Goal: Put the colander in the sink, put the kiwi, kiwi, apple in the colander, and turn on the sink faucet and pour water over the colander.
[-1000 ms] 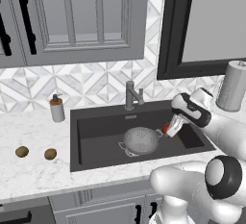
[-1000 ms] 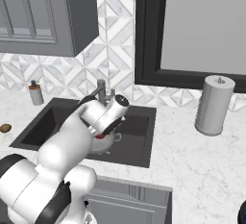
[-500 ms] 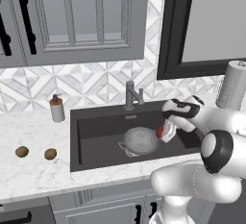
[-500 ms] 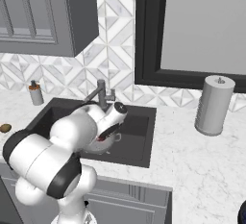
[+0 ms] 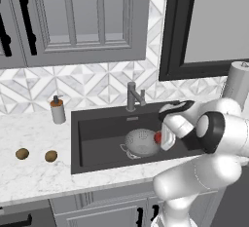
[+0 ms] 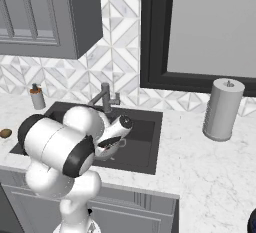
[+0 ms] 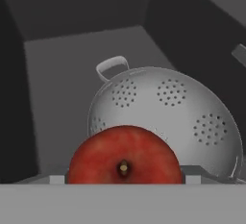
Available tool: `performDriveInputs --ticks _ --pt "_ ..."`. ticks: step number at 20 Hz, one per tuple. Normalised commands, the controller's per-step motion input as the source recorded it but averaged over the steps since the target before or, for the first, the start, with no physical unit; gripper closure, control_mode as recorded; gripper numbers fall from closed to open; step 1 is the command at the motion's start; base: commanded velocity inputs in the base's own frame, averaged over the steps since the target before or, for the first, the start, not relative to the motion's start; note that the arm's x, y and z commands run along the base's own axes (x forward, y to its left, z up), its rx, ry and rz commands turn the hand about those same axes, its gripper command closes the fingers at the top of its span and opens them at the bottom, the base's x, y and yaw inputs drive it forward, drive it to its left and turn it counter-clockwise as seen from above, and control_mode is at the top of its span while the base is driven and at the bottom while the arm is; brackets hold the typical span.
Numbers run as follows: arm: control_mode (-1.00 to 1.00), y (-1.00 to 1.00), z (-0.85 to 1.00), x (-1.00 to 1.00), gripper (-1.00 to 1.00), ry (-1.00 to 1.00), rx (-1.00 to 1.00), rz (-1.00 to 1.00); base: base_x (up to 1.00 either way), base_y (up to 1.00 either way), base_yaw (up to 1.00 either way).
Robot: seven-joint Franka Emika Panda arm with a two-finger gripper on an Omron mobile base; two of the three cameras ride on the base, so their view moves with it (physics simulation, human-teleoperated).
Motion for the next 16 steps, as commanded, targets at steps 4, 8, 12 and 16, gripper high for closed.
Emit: performDriveInputs --ticks 4,8,12,16 --pt "-1.0 0.08 -0.24 0.26 1.0 -0.11 0.0 0.08 0.0 0.0 0.0" --pt "-1.0 0.11 -0.24 0.29 1.0 -0.07 0.0 0.06 0.0 0.0 0.0" --pt "-1.0 0.14 -0.24 0.33 1.0 -0.03 0.0 0.04 0.0 0.0 0.0" --pt "-1.0 0.13 -0.27 0.32 1.0 -0.01 -0.01 0.03 0.0 0.0 0.0"
